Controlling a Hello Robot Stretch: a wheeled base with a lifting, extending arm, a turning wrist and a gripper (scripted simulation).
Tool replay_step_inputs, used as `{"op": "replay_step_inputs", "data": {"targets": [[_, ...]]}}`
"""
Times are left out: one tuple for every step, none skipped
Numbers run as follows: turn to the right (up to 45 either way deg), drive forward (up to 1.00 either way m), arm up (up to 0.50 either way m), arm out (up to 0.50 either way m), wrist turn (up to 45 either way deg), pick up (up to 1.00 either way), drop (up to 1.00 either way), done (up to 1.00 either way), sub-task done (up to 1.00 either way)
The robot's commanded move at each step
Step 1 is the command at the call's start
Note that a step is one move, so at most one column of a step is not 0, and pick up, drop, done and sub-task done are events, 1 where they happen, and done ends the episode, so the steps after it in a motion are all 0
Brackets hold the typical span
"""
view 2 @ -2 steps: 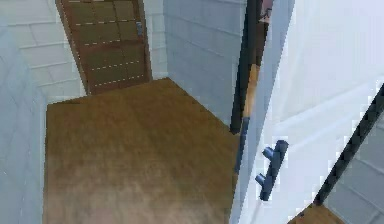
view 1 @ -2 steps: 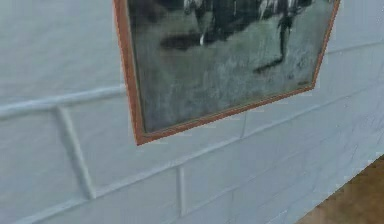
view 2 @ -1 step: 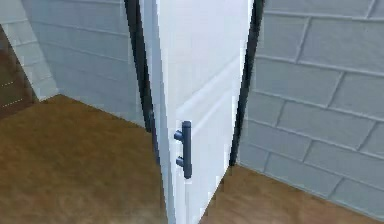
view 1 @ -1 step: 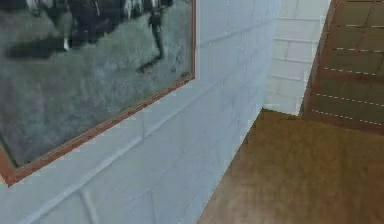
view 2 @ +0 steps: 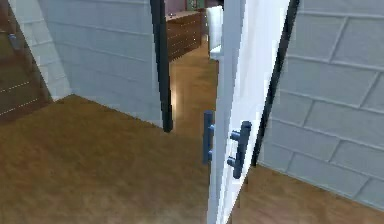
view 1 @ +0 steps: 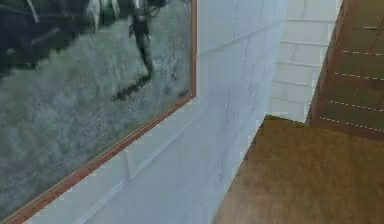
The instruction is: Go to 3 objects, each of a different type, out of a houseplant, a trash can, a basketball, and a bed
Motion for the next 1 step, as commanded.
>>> {"op": "replay_step_inputs", "data": {"targets": [[45.0,0.00,0.00,0.00,0.0,0.00,0.00,0.00,0.00]]}}
